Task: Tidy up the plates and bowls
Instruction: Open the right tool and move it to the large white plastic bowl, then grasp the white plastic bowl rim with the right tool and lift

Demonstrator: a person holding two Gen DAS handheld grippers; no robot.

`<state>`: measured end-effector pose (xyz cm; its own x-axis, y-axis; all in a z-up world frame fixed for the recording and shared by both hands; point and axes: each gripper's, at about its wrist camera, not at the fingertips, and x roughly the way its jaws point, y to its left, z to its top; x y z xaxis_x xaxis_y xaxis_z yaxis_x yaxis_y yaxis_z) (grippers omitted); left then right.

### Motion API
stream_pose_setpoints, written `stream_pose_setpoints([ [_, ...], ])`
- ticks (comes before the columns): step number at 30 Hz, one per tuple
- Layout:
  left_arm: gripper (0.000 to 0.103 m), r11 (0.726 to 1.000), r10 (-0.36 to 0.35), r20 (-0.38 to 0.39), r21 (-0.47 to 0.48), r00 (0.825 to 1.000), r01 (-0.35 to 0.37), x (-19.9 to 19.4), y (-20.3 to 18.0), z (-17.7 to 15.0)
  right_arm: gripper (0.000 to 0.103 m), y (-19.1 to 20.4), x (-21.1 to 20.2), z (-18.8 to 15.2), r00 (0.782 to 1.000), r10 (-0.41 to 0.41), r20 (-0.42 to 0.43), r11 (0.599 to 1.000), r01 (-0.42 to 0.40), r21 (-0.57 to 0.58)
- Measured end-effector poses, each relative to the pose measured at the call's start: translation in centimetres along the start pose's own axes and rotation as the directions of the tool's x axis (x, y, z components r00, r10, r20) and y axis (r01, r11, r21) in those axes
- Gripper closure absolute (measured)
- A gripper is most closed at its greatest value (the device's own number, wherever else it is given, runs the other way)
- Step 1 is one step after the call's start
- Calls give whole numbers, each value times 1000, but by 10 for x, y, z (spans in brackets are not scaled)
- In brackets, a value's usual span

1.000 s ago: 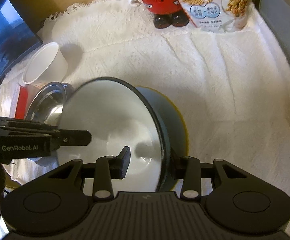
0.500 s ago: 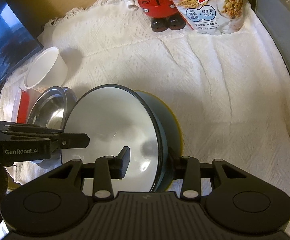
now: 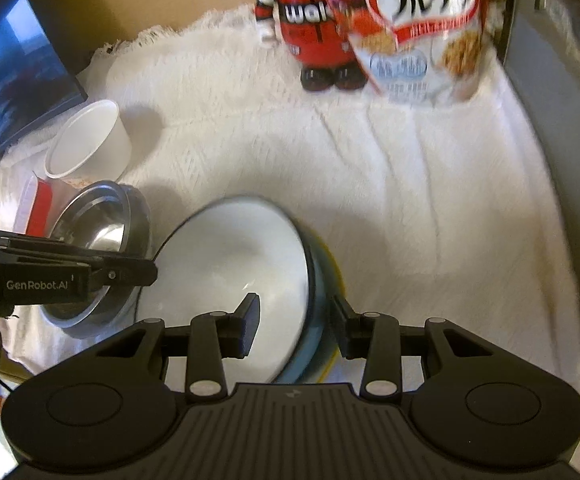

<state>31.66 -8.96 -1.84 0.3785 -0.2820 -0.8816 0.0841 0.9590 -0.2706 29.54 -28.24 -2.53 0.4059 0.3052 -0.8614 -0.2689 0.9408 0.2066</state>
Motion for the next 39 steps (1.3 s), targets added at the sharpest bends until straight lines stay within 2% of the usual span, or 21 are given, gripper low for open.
stream_pose_setpoints([
  [8, 82, 1000, -8, 4, -18, 1000, 8, -3, 4, -3, 65, -7, -5, 5, 999, -37, 27, 999, 37, 6],
  [12, 83, 1000, -19, 22, -19, 1000, 19, -11, 7, -4, 64, 1, -12, 10, 997, -52, 64, 998, 54, -29],
  [14, 83, 1000, -14, 43, -19, 999, 15, -16, 11, -4, 60, 9, -17, 18, 994, -60, 88, 996, 65, -54],
  [16, 83, 999, -25, 68, -26, 997, 27, -24, 19, -5, 46, 20, -20, 28, 992, -61, 113, 995, 69, -74],
  [21, 83, 990, -105, 150, -81, 983, 118, -55, 67, 4, 36, 53, -17, 62, 991, -19, 132, 994, 34, -107],
  [24, 83, 986, -43, 221, -151, 974, 78, -81, 113, 16, 24, 78, -7, 87, 993, 50, 102, 995, -41, -86],
  [27, 83, 967, 88, 288, -255, 954, -12, -104, 173, 34, 24, 108, 5, 111, 987, 139, 77, 988, -133, -81],
  [28, 83, 961, 126, 292, -274, 948, -43, -106, 189, 41, 24, 119, 11, 119, 984, 164, 75, 984, -157, -90],
  [30, 83, 938, 200, 278, -331, 939, -102, -105, 222, 56, 23, 140, 24, 134, 983, 163, 86, 982, -154, -105],
  [33, 83, 918, 226, 258, -380, 939, -117, -94, 254, 73, 23, 167, 49, 156, 989, 130, 76, 985, -120, -127],
  [39, 83, 889, 211, 187, -444, 960, -109, -52, 291, 85, 23, 205, 104, 176, 991, 127, 31, 979, -121, -164],
])
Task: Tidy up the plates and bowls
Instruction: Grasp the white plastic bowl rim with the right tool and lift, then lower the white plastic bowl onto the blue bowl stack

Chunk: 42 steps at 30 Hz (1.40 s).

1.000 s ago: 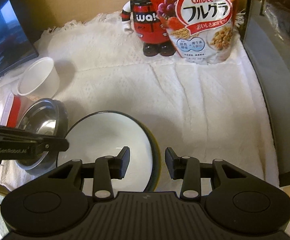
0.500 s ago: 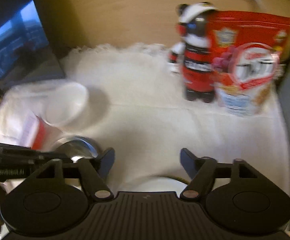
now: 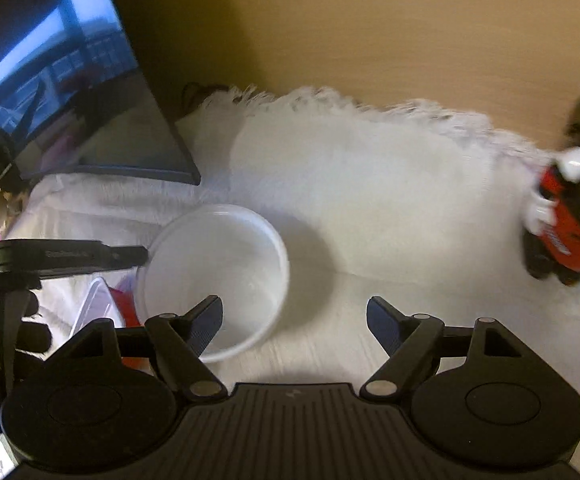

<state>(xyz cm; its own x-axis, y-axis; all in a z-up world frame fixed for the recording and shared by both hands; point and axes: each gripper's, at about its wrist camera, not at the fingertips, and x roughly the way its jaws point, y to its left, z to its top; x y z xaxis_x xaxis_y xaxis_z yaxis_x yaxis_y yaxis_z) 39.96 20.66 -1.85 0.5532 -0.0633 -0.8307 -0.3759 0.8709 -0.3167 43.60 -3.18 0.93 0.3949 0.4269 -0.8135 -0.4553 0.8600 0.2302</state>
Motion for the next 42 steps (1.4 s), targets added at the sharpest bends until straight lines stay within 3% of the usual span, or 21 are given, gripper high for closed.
stream_pose_setpoints([
  [5, 83, 1000, 14, -60, -20, 998, -16, 35, 6, -8, 24, 2, 65, 2, 994, 3, -114, 997, 5, 73],
  [8, 83, 1000, 11, -82, -5, 997, -12, 48, 2, -11, 48, -2, 101, -3, 981, 26, -193, 993, -3, 119],
  [10, 82, 1000, 8, -87, 4, 996, -8, 50, -3, -10, 72, -2, 118, -5, 971, 47, -234, 990, -14, 138],
  [12, 82, 1000, 4, -87, 14, 996, -2, 46, -10, -10, 77, -2, 122, -6, 967, 75, -245, 986, -35, 163],
  [18, 82, 996, 10, -2, 89, 1000, -9, -8, -46, -13, 77, 9, 60, -5, 991, 56, -125, 993, -42, 109],
  [24, 82, 979, -82, 52, 190, 995, 70, -63, -90, -31, 77, 2, -28, -18, 1000, 1, 14, 996, -3, 84],
  [28, 82, 953, -199, 10, 234, 980, 191, -85, -119, -50, 77, -15, -88, -45, 994, -65, 91, 991, 53, 125],
  [34, 79, 888, -345, -95, 291, 934, 357, -103, -161, -94, 77, -48, -156, -90, 983, -146, 108, 980, 129, 151],
  [37, 79, 862, -367, -148, 317, 919, 395, -99, -183, -120, 77, -64, -176, -111, 979, -184, 90, 973, 168, 158],
  [42, 79, 860, -343, -223, 317, 913, 400, -85, -211, -163, 76, -98, -192, -145, 978, -203, 40, 970, 195, 148],
])
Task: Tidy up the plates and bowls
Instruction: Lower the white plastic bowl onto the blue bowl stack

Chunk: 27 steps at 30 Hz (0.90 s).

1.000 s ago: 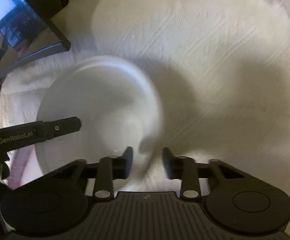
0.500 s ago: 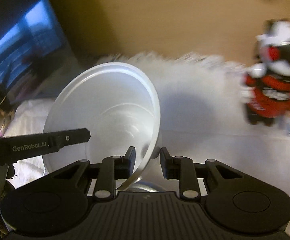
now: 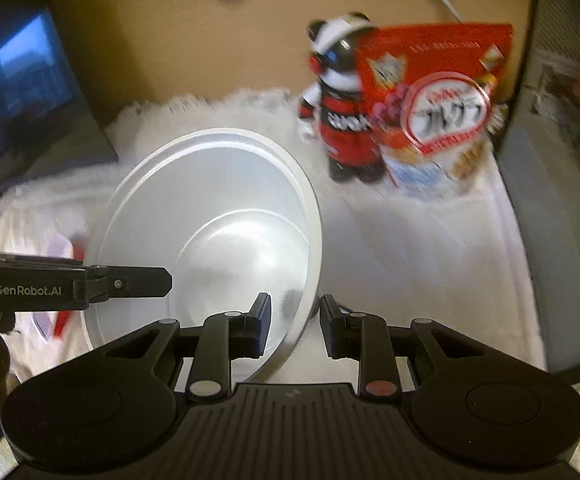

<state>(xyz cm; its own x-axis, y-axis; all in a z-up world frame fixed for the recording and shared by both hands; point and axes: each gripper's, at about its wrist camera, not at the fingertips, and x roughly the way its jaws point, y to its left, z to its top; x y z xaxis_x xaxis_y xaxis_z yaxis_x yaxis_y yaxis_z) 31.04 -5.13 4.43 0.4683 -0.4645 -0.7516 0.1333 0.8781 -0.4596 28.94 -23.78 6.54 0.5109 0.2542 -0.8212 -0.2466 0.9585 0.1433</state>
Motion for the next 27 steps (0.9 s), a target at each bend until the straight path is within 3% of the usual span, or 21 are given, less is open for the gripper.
stream_pose_setpoints([
  [8, 81, 994, 78, -117, -69, 990, -87, 58, -3, -38, 74, -41, 39, -37, 995, 50, -86, 999, -49, 17],
  [14, 80, 984, 113, -52, -130, 992, -119, 47, -3, -52, 69, -51, 53, -46, 994, 80, -72, 996, -83, -29],
  [16, 80, 984, 119, -38, -128, 992, -123, 42, -6, -55, 59, -52, 47, -47, 995, 90, -52, 995, -92, -38],
  [18, 80, 982, 131, -22, -136, 991, -133, 39, -9, -55, 55, -52, 44, -48, 997, 73, -27, 995, -74, -59],
  [25, 79, 966, 189, 38, -187, 981, -179, 28, -5, -65, 54, -58, 45, -53, 999, 41, -19, 995, -43, -89],
  [27, 74, 964, 195, 35, -191, 980, -185, 28, -3, -68, 53, -62, 50, -55, 999, 22, -29, 996, -25, -82],
])
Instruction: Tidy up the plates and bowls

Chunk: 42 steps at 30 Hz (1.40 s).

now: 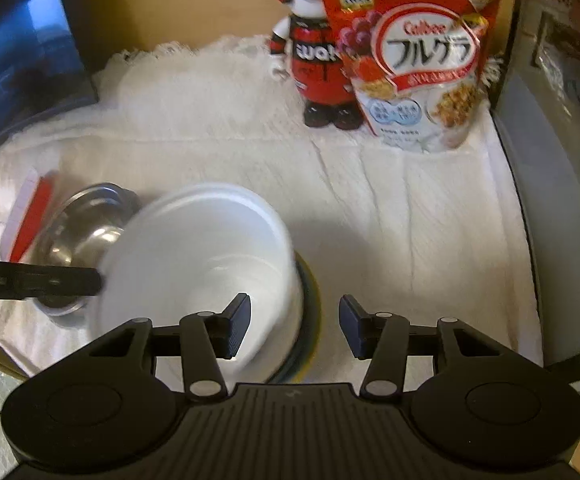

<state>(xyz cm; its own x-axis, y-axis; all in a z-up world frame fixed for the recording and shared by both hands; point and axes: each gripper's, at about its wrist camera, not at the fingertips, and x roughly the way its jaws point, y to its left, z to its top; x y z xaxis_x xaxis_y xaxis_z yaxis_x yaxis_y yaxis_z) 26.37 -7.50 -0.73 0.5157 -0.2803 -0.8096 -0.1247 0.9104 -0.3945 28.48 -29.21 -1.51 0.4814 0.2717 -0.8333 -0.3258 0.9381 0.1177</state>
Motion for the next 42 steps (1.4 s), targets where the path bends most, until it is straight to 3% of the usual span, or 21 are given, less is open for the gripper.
stream_pose_setpoints([
  [6, 73, 1000, -7, 5, 11, 1000, 7, -3, -5, -3, 50, -9, 7, -6, 1000, 4, -18, 999, -4, 33],
  [12, 73, 997, -66, -34, -35, 997, 65, 4, 0, -3, 50, -13, 14, -9, 997, 55, -51, 995, -50, 85],
  [25, 70, 999, -22, -71, -49, 997, 18, 38, -4, 6, 47, -21, 37, -13, 990, 114, -86, 973, -94, 209],
  [30, 61, 1000, -17, -116, -6, 993, 17, 50, 0, 12, 44, -25, 55, -14, 985, 138, -107, 946, -100, 307],
  [34, 66, 997, -54, -163, 37, 985, 61, 63, -1, 16, 44, -16, 60, -20, 984, 134, -116, 941, -89, 327],
  [38, 64, 993, -55, -197, 94, 979, 75, 74, -6, 15, 44, -14, 61, -26, 979, 160, -124, 925, -105, 366],
  [42, 59, 995, -46, -199, 82, 979, 63, 78, -9, 14, 44, -14, 62, -29, 972, 197, -129, 913, -134, 385],
])
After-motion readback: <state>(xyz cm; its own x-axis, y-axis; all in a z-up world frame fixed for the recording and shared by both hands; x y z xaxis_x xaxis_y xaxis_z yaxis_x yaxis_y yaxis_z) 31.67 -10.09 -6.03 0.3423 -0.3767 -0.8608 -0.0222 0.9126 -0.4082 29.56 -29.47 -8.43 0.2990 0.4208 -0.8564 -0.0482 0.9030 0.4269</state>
